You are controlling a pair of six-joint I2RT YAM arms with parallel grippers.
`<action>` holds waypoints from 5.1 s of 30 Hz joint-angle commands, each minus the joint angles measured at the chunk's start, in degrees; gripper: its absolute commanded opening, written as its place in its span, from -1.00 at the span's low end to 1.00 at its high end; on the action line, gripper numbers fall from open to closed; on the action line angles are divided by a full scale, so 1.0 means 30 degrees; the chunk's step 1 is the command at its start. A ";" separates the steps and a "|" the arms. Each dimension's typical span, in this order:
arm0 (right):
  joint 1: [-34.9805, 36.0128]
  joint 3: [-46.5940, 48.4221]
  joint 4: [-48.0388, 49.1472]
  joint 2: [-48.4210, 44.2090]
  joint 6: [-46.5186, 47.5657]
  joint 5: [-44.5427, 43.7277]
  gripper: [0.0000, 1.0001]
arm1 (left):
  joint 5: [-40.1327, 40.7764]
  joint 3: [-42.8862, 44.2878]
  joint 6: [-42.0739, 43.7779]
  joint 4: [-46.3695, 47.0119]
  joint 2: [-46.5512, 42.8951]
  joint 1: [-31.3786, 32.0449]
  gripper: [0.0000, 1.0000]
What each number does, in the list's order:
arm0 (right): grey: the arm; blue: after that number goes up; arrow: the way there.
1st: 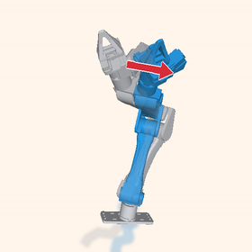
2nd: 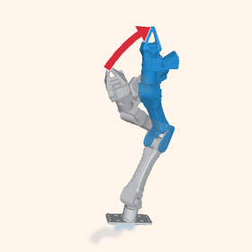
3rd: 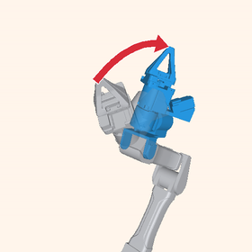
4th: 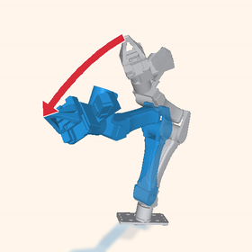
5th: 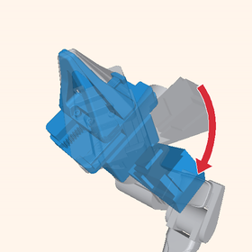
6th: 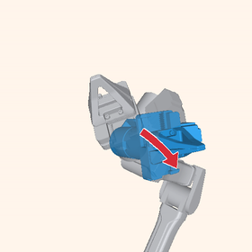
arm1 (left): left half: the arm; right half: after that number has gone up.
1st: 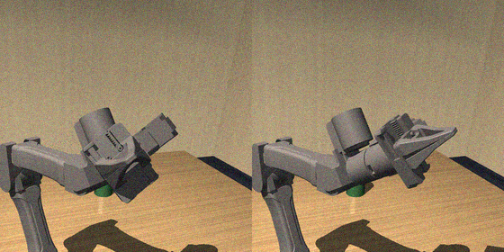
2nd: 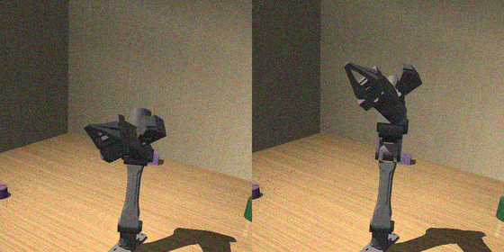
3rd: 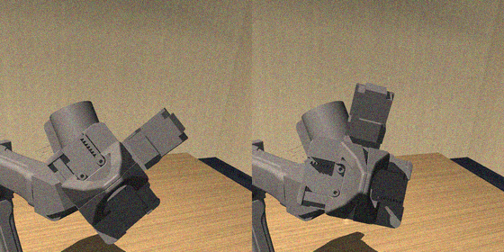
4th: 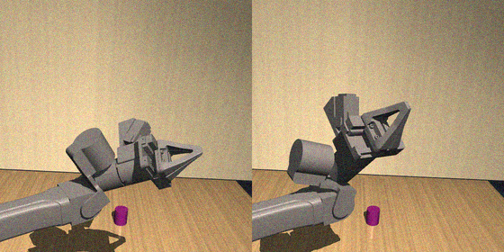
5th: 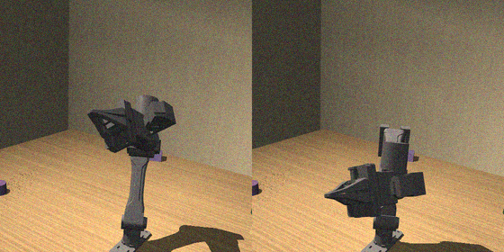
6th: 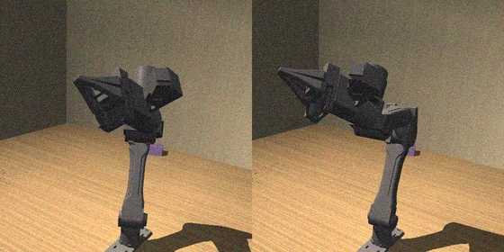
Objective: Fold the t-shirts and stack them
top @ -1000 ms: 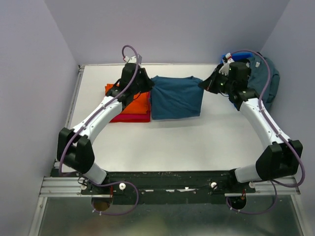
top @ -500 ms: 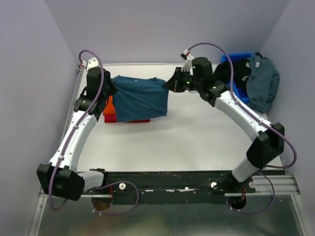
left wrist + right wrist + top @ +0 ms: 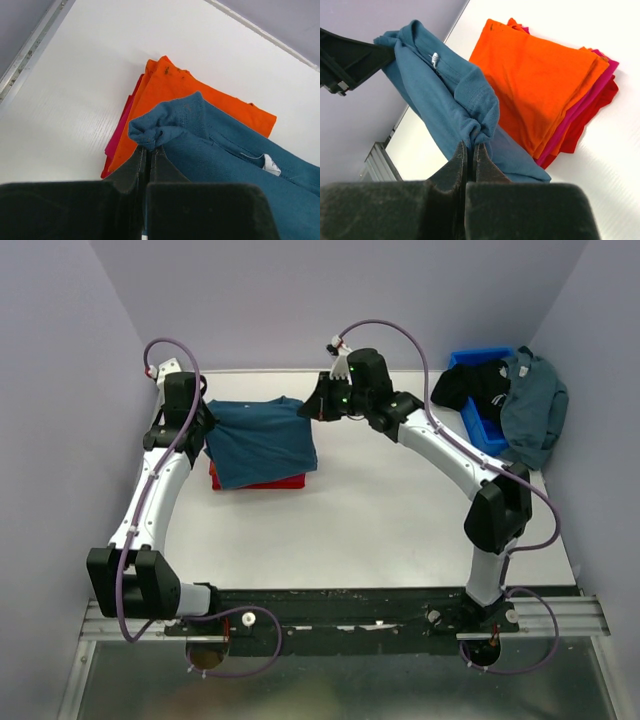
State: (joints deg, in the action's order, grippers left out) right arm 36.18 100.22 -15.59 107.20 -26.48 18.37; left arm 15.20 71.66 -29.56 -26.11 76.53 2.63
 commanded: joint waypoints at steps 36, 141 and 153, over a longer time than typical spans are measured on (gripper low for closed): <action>0.0653 0.3211 -0.1540 0.3026 0.0125 -0.1523 -0.99 | 0.0383 0.3593 0.1416 0.1144 0.4107 -0.2079 -1.00; 0.0302 0.5262 0.5646 1.3632 -1.0188 0.8762 -0.99 | -1.2248 -0.6571 -0.2891 1.0872 0.7246 -0.4950 -1.00; 0.0185 0.2546 0.5228 0.7841 -0.6502 0.7356 -0.99 | -1.0546 -0.5810 -0.2978 0.8326 0.1974 -0.4133 -1.00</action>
State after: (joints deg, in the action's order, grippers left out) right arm 37.58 111.46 2.63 141.10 -53.82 43.68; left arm -18.96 52.18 -38.70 1.65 89.30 -11.57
